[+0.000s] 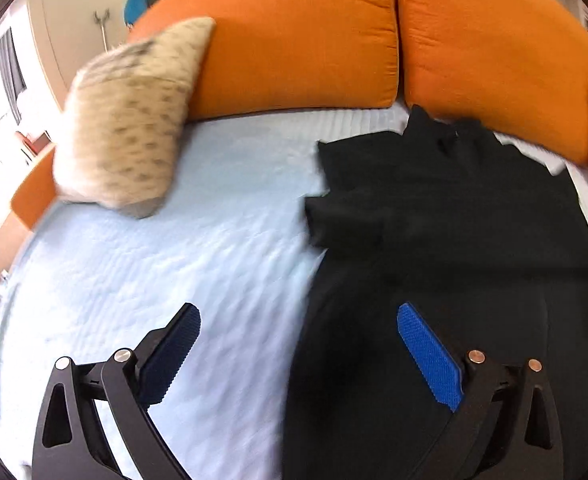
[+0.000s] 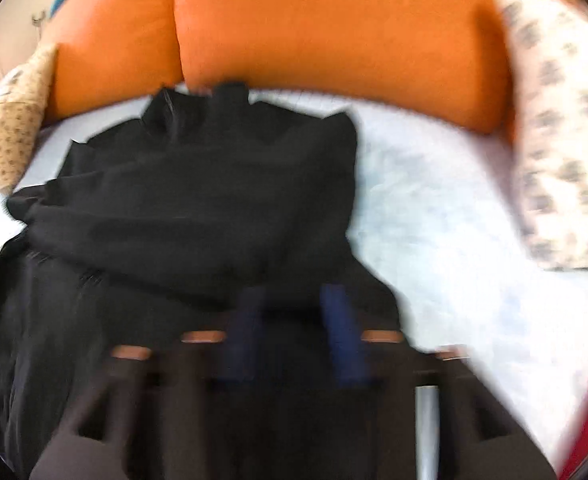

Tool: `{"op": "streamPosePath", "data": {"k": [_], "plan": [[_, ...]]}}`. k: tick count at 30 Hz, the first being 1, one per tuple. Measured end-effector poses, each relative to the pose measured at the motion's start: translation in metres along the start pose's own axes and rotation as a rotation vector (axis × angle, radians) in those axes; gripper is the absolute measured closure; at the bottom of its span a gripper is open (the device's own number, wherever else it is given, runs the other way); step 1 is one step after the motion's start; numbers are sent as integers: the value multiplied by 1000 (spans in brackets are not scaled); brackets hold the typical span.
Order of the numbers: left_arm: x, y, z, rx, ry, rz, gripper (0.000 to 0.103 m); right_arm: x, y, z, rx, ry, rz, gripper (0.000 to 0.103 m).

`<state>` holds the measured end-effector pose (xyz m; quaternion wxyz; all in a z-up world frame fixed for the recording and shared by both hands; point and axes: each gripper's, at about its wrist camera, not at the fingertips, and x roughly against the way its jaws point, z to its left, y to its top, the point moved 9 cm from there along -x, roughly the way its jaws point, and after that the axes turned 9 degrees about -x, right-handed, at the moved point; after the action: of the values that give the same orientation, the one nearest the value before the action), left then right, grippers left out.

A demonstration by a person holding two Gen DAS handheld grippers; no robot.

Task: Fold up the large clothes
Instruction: 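Open the right tool and withdraw both tools from the folded jacket, then close both tools side by side on the black jacket hem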

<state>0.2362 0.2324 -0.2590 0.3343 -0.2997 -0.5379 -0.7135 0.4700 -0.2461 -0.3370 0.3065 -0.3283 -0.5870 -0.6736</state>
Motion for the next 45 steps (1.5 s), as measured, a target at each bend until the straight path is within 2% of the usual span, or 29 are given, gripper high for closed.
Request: {"op": "streamPosePath", "data": {"k": [2, 3, 6, 7, 10, 12, 14, 16, 19, 20, 23, 26, 29, 31, 36, 40, 43, 45], "plan": [[20, -28, 20, -6, -17, 48, 3, 48, -13, -12, 15, -9, -52, 18], [29, -49, 32, 0, -49, 99, 3, 70, -24, -17, 25, -14, -51, 18], [43, -91, 41, -48, -96, 207, 3, 118, -61, -33, 18, -38, -5, 18], [43, -105, 41, -79, -123, 243, 3, 133, -79, -38, -5, -28, 38, 18], [42, -141, 30, -81, -257, 340, 3, 155, -121, -48, -54, -5, 140, 18], [46, -162, 24, -89, -307, 375, 3, 165, -141, -50, -47, -15, 176, 18], [46, -175, 19, -117, -312, 387, 3, 172, -159, -50, -44, -29, 209, 18], [47, -192, 16, -114, -318, 419, 3, 177, -173, -51, -81, -5, 239, 19], [40, -218, 2, -59, -404, 495, 3, 182, -194, -46, -110, 10, 262, 19], [37, -225, -1, -51, -410, 519, 3, 180, -197, -44, -108, 9, 269, 19], [30, -233, -8, -37, -429, 536, 3, 172, -208, -35, -67, -9, 291, 19], [31, -234, -20, 5, -515, 542, 3, 159, -219, -34, -67, -16, 329, 19], [31, -231, -32, -59, -538, 543, 3, 150, -228, -35, -91, -16, 359, 19], [32, -232, -44, -114, -563, 554, 3, 146, -236, -32, -117, 17, 384, 19], [34, -232, -68, -284, -536, 558, 3, 141, -249, -26, -144, 55, 418, 19], [39, -228, -85, -324, -541, 550, 3, 136, -253, -32, -141, 17, 417, 19], [36, -219, -98, -316, -556, 546, 3, 131, -260, -30, -187, 71, 453, 19], [32, -216, -104, -300, -564, 551, 3, 127, -264, -29, -177, 68, 463, 18]]}}
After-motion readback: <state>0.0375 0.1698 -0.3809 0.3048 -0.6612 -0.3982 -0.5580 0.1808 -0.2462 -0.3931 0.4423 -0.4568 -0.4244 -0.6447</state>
